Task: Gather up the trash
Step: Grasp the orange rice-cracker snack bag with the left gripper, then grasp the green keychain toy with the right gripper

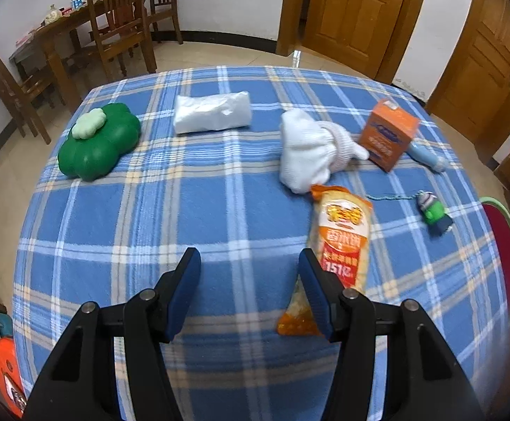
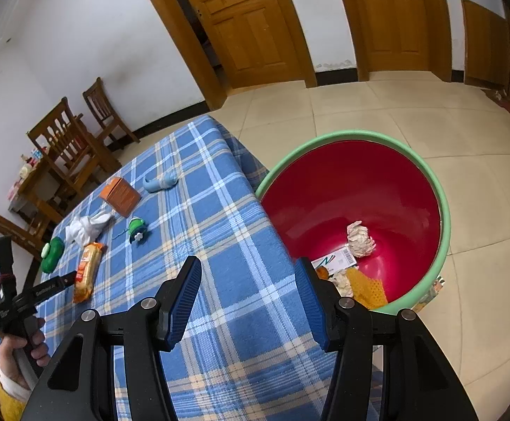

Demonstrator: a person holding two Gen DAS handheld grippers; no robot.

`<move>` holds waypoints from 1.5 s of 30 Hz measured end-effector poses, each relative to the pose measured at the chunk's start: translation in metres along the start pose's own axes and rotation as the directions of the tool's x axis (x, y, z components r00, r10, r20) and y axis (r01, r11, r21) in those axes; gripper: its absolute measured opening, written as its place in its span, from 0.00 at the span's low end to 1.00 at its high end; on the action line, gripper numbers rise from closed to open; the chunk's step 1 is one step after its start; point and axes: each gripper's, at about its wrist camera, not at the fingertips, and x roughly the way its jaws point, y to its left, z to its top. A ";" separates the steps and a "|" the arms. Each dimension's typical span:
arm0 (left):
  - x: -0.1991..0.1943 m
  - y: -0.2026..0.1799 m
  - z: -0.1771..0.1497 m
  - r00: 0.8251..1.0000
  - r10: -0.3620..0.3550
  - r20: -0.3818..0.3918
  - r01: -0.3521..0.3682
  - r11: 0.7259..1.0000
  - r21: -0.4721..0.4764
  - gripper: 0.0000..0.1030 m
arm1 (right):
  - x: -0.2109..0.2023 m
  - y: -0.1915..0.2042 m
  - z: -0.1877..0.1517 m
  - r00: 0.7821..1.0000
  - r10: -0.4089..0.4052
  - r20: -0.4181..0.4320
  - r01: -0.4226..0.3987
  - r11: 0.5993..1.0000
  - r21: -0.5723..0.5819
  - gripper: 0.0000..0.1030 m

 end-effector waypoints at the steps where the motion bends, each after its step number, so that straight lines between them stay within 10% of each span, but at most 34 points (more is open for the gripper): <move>1: -0.002 -0.002 0.000 1.000 -0.006 0.004 0.006 1.000 -0.001 0.56 | 0.000 0.000 0.000 1.000 0.000 0.000 0.000 1.000 0.000 0.55; 32: 0.006 -0.035 -0.001 0.992 -0.127 0.011 0.127 0.992 0.016 0.59 | 0.021 0.037 0.000 0.999 -0.004 -0.050 -0.001 0.995 -0.095 0.55; 45: 0.004 -0.031 -0.006 0.985 -0.167 0.037 0.167 0.986 0.000 0.40 | 0.056 0.088 0.007 0.995 0.034 -0.089 -0.052 0.976 -0.210 0.55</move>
